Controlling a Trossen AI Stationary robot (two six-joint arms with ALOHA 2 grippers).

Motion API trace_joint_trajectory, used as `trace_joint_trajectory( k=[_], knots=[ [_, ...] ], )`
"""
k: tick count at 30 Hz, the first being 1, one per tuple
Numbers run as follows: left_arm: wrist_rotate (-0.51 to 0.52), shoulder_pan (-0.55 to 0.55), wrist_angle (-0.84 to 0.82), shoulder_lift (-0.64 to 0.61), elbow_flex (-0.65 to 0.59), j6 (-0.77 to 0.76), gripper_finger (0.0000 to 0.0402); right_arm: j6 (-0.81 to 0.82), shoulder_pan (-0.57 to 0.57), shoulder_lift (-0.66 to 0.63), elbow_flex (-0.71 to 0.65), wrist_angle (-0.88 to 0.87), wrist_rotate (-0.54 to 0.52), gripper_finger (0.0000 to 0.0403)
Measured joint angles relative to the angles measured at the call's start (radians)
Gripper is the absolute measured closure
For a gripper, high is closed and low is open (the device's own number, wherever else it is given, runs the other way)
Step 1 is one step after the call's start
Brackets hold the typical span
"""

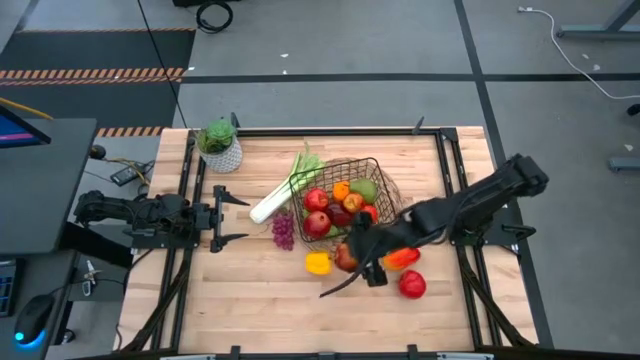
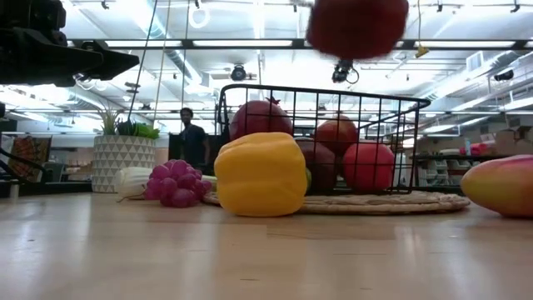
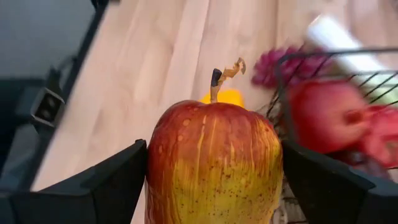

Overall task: Build produce basket
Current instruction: Put the red apple into the black wire basket

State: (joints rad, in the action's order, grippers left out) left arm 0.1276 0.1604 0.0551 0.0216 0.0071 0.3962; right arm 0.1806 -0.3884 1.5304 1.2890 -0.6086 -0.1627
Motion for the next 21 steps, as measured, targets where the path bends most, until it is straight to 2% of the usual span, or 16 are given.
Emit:
trace_joint_trajectory(
  k=[12,14,18,21],
  knots=[
    [0.000,0.000,0.000,0.000,0.000,0.000,0.0002,-0.035,0.000,-0.194,0.001,-0.074,-0.007,0.0043],
    [0.000,0.000,0.000,0.000,0.000,0.000,0.0002,-0.086,-0.010,-0.206,0.001,-0.093,0.045,0.0043],
    [0.000,0.000,0.000,0.000,0.000,0.000,0.0002,-0.233,-0.042,-0.210,0.001,-0.090,0.221,0.0043],
    [0.000,0.000,0.000,0.000,0.000,0.000,0.0002,-0.267,-0.051,-0.210,0.001,-0.060,0.236,0.0043]
  ],
)
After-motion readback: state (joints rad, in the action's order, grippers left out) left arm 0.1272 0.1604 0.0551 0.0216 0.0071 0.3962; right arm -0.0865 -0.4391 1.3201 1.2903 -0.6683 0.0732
